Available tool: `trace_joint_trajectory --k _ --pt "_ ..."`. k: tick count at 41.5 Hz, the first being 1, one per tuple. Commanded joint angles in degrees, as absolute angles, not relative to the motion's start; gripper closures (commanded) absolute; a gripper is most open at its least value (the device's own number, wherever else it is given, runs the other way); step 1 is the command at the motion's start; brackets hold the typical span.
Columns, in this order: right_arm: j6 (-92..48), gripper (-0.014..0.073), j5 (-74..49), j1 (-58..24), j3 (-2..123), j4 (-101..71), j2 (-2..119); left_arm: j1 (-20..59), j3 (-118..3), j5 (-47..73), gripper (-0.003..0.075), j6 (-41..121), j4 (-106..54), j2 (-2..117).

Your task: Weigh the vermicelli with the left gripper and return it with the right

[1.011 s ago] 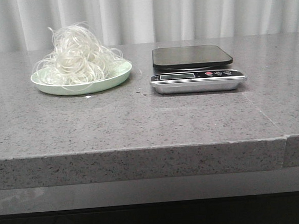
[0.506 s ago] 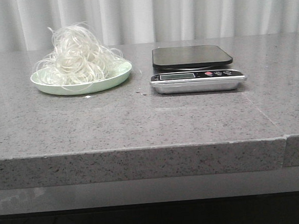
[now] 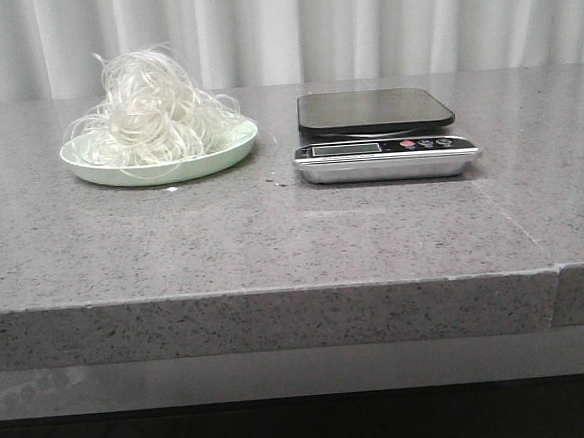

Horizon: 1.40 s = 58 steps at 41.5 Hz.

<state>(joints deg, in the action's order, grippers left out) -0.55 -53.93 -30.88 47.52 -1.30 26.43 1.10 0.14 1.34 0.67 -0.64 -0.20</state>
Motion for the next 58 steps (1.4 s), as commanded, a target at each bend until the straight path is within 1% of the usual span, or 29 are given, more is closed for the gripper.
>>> trace_joint_trajectory --k 1,33,37,42,51,55,58 --pt "-0.6 0.0435 -50.5 -30.4 48.8 -0.9 26.9 0.9 0.5 -3.3 0.0578 0.0 -1.0 -1.5" --pt "-0.6 0.0435 -50.3 -30.3 48.2 -0.9 26.2 0.9 0.5 -3.3 0.0578 0.0 -1.0 -1.5" --pt "-0.6 0.0435 -49.3 -26.5 45.7 -1.3 24.0 0.9 0.5 -3.3 0.0578 0.0 -1.0 -1.5" --pt "-0.6 0.0435 -40.9 -18.4 38.5 -1.3 18.3 0.9 0.5 -3.3 0.0578 0.0 -1.0 -1.4" --pt "-0.6 0.0435 -18.4 -4.2 21.5 -1.3 6.8 0.9 0.5 -3.3 0.0578 0.0 -1.0 -1.4" --pt "-0.6 0.0435 -10.6 -0.6 14.4 -2.0 2.8 0.9 0.5 -3.3 0.0578 0.0 -1.0 -1.4" --pt "-0.6 0.0435 -5.7 0.4 9.5 -2.3 0.8 0.9 0.5 -3.3 0.0578 0.0 -1.0 -1.4"
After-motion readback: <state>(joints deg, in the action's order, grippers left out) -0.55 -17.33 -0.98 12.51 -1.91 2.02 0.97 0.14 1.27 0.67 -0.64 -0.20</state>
